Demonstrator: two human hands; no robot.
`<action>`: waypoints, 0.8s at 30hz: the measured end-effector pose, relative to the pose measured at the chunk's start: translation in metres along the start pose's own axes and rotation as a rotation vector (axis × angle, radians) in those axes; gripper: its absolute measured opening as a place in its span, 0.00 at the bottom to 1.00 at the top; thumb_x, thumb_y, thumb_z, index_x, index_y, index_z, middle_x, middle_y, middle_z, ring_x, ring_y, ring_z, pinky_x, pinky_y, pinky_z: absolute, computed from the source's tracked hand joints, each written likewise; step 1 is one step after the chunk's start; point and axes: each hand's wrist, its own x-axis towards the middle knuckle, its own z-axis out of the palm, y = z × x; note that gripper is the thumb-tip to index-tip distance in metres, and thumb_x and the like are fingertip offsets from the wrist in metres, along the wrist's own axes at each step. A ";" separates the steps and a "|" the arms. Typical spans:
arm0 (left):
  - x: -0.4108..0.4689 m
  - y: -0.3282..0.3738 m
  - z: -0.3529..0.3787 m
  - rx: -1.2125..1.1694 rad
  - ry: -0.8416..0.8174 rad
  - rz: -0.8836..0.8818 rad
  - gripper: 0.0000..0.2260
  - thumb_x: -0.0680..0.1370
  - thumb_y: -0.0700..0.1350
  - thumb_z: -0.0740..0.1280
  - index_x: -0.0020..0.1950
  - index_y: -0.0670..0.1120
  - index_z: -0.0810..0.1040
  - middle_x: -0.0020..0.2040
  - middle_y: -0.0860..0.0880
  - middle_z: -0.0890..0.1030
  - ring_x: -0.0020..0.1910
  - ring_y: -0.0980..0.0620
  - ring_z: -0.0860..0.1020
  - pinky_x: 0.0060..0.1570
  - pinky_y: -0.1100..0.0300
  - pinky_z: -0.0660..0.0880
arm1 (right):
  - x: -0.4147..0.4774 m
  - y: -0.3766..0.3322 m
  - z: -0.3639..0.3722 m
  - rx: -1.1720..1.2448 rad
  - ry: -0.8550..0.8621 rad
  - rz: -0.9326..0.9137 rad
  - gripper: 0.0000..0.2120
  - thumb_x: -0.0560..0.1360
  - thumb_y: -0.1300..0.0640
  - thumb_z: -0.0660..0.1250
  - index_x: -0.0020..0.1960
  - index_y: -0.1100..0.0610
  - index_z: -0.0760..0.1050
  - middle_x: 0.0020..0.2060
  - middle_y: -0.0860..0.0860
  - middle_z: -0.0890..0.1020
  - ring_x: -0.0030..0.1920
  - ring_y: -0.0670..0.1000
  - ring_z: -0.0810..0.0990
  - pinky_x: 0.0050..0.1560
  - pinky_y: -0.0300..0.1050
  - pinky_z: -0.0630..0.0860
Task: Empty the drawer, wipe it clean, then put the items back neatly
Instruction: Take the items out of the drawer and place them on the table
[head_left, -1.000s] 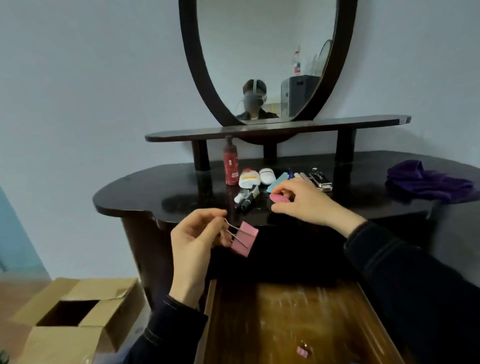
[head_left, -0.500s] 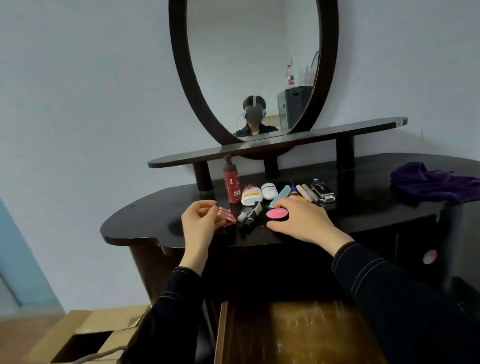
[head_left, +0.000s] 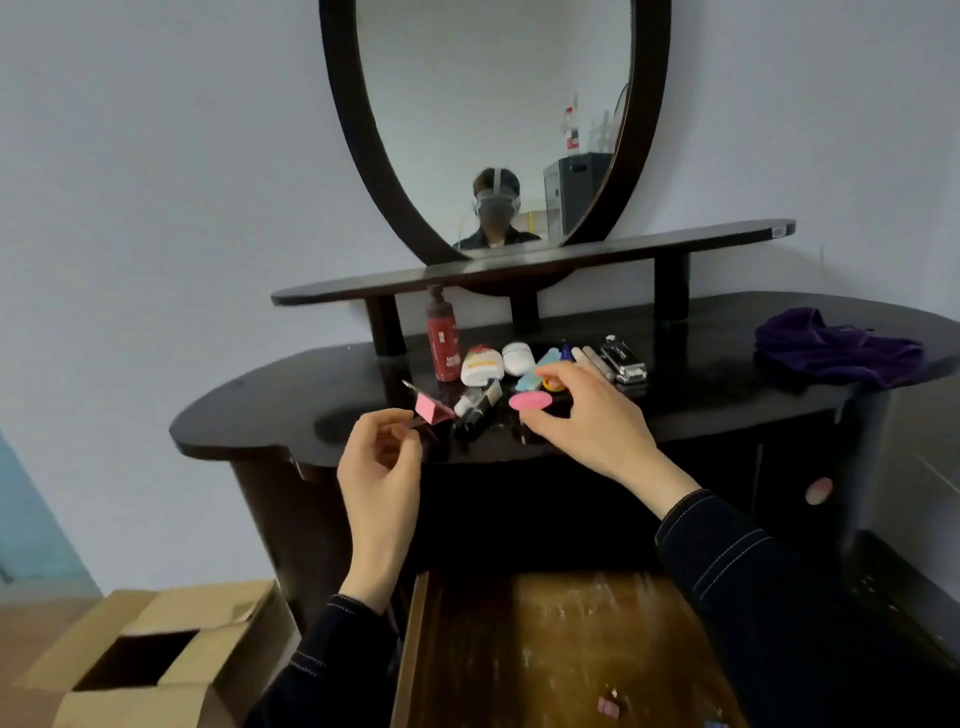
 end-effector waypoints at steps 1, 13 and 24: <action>-0.014 -0.002 0.000 -0.005 -0.001 0.021 0.10 0.78 0.35 0.67 0.49 0.51 0.79 0.41 0.53 0.80 0.39 0.53 0.79 0.38 0.64 0.75 | -0.011 0.000 -0.002 0.048 0.025 -0.029 0.22 0.73 0.40 0.68 0.66 0.41 0.72 0.58 0.37 0.75 0.45 0.37 0.76 0.45 0.43 0.71; -0.166 -0.104 0.060 0.266 -1.050 -0.663 0.07 0.79 0.38 0.64 0.49 0.44 0.81 0.42 0.45 0.83 0.31 0.54 0.79 0.32 0.57 0.77 | -0.171 0.135 0.066 -0.152 -0.462 0.251 0.09 0.80 0.49 0.65 0.60 0.43 0.75 0.51 0.37 0.76 0.49 0.42 0.79 0.49 0.39 0.78; -0.191 -0.144 0.085 0.088 -0.881 -1.142 0.08 0.81 0.42 0.65 0.52 0.38 0.80 0.40 0.43 0.81 0.32 0.50 0.78 0.26 0.60 0.72 | -0.175 0.184 0.165 -0.205 -0.864 0.402 0.08 0.78 0.56 0.69 0.56 0.54 0.77 0.46 0.50 0.82 0.43 0.52 0.83 0.35 0.44 0.76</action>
